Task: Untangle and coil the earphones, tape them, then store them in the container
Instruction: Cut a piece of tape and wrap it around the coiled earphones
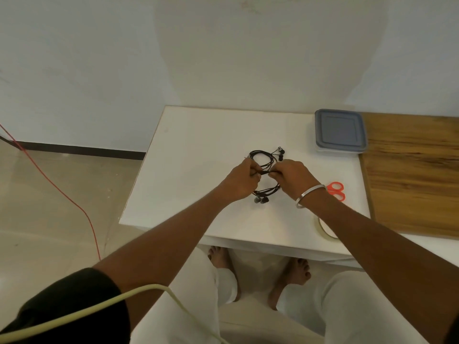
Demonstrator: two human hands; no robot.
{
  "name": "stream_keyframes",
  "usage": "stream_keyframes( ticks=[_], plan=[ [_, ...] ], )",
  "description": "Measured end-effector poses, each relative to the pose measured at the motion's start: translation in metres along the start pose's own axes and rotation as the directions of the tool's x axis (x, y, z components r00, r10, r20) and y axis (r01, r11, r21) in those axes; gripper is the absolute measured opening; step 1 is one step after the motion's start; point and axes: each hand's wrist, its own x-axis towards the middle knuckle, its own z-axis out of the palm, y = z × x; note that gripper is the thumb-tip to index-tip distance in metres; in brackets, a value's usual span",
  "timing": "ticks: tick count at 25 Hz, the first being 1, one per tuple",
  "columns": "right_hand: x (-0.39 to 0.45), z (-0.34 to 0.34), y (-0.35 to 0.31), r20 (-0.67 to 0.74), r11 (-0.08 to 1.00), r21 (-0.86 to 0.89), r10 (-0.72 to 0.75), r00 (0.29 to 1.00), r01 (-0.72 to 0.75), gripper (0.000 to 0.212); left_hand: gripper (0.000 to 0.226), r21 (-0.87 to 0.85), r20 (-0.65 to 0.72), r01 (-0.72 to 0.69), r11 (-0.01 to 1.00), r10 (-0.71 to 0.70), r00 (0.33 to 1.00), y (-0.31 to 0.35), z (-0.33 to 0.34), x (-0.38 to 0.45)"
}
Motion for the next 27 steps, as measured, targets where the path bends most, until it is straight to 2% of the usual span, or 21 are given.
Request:
stream_keyframes(
  ticks=[2,4,7,11,14,17,20,22,24,27],
  plan=[
    [0.0,-0.006,0.014,0.02,0.996,0.049,0.077,0.997,-0.078,0.024,0.015,0.027,-0.062,-0.015,1.0,0.016,0.998,0.003,0.011,0.01],
    [-0.001,-0.011,0.029,0.039,0.967,0.194,0.159,0.986,-0.164,0.024,0.014,0.031,-0.105,-0.025,0.999,0.028,0.994,0.008,0.021,0.019],
    [0.0,-0.019,0.05,0.058,0.925,0.315,0.207,0.977,-0.215,0.023,0.013,0.011,-0.154,-0.055,0.998,0.056,0.986,0.016,0.033,0.035],
    [0.007,-0.02,0.072,0.049,0.921,0.304,0.239,0.97,-0.242,0.02,0.013,-0.006,-0.159,-0.069,0.998,0.068,0.985,0.025,0.046,0.052],
    [0.014,-0.016,0.084,-0.02,0.907,0.317,0.299,0.954,-0.277,0.015,0.015,0.056,-0.161,-0.135,0.989,0.143,0.977,0.031,0.049,0.057],
    [0.019,-0.01,0.094,-0.063,0.9,0.281,0.364,0.929,-0.333,0.014,0.007,0.096,-0.231,-0.325,0.941,0.339,0.912,0.029,0.04,0.055],
    [0.021,-0.006,0.101,-0.099,0.908,0.225,0.382,0.919,-0.354,0.018,0.009,0.121,-0.338,-0.397,0.91,0.414,0.845,0.019,0.016,0.049],
    [0.02,-0.004,0.101,-0.139,0.933,0.142,0.348,0.927,-0.33,0.02,0.011,0.26,-0.384,-0.332,0.907,0.413,0.826,0.008,0.0,0.051],
    [0.019,-0.001,0.099,-0.187,0.958,0.054,0.287,0.94,-0.282,0.021,0.014,0.358,-0.387,-0.157,0.921,0.299,0.872,-0.002,-0.013,0.059],
    [0.012,0.004,0.095,-0.238,0.975,0.006,0.218,0.947,-0.223,0.024,0.026,0.33,-0.284,-0.001,0.944,0.1,0.954,-0.003,-0.016,0.068]
  ],
)
